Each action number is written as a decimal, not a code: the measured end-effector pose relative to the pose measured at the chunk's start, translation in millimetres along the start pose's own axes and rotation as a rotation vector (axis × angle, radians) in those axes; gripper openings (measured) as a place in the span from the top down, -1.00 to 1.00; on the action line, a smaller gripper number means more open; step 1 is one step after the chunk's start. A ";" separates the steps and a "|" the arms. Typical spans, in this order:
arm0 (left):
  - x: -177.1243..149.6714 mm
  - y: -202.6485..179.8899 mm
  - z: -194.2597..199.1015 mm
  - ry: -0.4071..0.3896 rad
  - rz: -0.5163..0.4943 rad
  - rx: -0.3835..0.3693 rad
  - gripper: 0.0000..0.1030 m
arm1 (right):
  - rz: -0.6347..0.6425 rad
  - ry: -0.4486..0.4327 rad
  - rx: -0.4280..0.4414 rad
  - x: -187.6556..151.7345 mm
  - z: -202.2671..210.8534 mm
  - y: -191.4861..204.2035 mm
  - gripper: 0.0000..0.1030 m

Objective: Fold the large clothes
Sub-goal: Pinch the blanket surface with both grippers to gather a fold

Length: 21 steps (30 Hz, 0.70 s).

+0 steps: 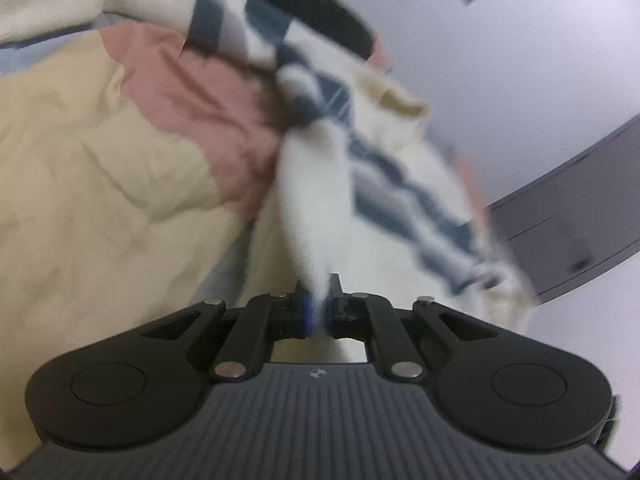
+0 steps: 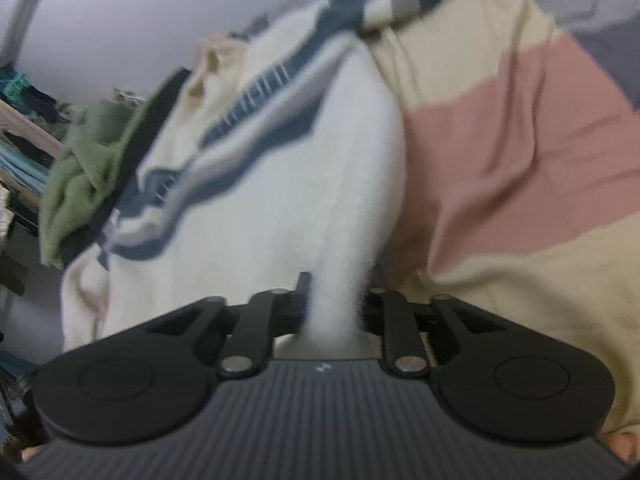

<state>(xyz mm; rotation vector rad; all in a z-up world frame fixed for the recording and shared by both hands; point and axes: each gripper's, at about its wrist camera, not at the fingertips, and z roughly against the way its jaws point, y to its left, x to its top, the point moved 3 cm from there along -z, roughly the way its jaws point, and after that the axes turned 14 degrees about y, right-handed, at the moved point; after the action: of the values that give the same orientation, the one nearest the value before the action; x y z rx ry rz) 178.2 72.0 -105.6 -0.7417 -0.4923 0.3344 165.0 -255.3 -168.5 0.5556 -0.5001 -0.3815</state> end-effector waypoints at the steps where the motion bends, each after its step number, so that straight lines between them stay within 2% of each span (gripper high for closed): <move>1: -1.1 -2.3 10.0 -0.010 -0.004 -0.037 0.86 | 0.029 -0.020 0.004 0.7 8.8 5.4 0.71; 5: -6.9 -10.8 49.8 -0.062 -0.015 -0.142 0.87 | 0.170 -0.087 -0.036 0.3 48.4 33.5 0.75; 8: -10.6 -9.9 63.6 -0.076 -0.004 -0.162 0.88 | 0.232 -0.084 -0.090 2.8 63.3 42.7 0.79; 11: -15.0 -8.3 55.9 -0.029 0.001 -0.106 0.91 | 0.234 -0.001 -0.160 4.9 53.2 36.9 0.80; 16: -21.3 5.1 34.8 0.036 -0.002 0.057 0.91 | 0.233 0.123 -0.277 -1.4 15.4 28.1 0.79; 18: -18.7 16.3 29.6 0.041 0.032 0.082 0.91 | 0.219 0.152 -0.298 -4.6 4.6 25.7 0.77; 21: -17.1 24.7 29.0 0.046 0.060 0.089 0.91 | 0.201 0.151 -0.276 -5.4 4.4 23.6 0.75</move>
<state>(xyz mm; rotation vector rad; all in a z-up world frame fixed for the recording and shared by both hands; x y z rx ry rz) 145.4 97.5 -110.1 -0.6770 -0.4102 0.3920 163.2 -236.0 -153.4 0.2613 -0.3467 -0.2099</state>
